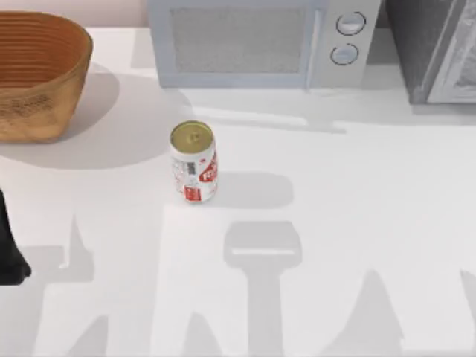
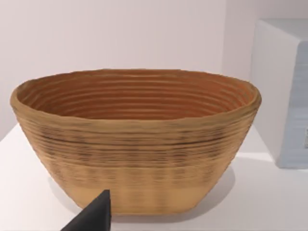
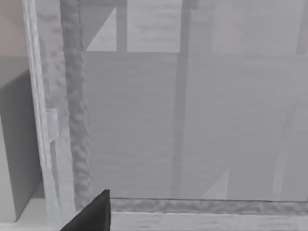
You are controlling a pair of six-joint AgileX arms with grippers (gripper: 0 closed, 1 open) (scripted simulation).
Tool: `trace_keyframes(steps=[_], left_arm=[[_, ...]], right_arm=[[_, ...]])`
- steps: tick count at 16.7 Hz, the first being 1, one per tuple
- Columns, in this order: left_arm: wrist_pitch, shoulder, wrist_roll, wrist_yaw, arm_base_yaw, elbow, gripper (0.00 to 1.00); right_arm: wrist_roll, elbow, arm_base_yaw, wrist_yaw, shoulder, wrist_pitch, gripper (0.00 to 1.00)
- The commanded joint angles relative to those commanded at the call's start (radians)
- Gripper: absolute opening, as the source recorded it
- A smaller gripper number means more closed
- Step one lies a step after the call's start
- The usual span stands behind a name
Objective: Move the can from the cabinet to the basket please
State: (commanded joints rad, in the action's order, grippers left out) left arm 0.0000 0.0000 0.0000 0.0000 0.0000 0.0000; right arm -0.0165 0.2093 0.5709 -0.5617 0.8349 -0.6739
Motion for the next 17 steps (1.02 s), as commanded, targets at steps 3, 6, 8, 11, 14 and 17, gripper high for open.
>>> trace_keyframes(steps=[3, 6, 8, 11, 14, 17], left_arm=[[0.0, 0.0, 0.0, 0.0, 0.0, 0.0, 1.0], [0.0, 0.0, 0.0, 0.0, 0.0, 0.0, 1.0], [0.0, 0.0, 0.0, 0.0, 0.0, 0.0, 1.0], [0.0, 0.0, 0.0, 0.0, 0.0, 0.0, 1.0], [0.0, 0.0, 0.0, 0.0, 0.0, 0.0, 1.0], [0.0, 0.0, 0.0, 0.0, 0.0, 0.0, 1.0]], right_arm=[[-0.006, 0.058, 0.171, -0.173, 0.272, -0.205, 1.0], [-0.011, 0.108, 0.314, -0.314, 0.501, -0.376, 1.0], [-0.014, 0.134, 0.386, -0.384, 0.614, -0.461, 1.0], [-0.017, 0.156, 0.449, -0.444, 0.706, -0.531, 1.0], [-0.017, 0.158, 0.455, -0.449, 0.715, -0.538, 1.0], [-0.017, 0.155, 0.451, -0.447, 0.712, -0.534, 1.0]])
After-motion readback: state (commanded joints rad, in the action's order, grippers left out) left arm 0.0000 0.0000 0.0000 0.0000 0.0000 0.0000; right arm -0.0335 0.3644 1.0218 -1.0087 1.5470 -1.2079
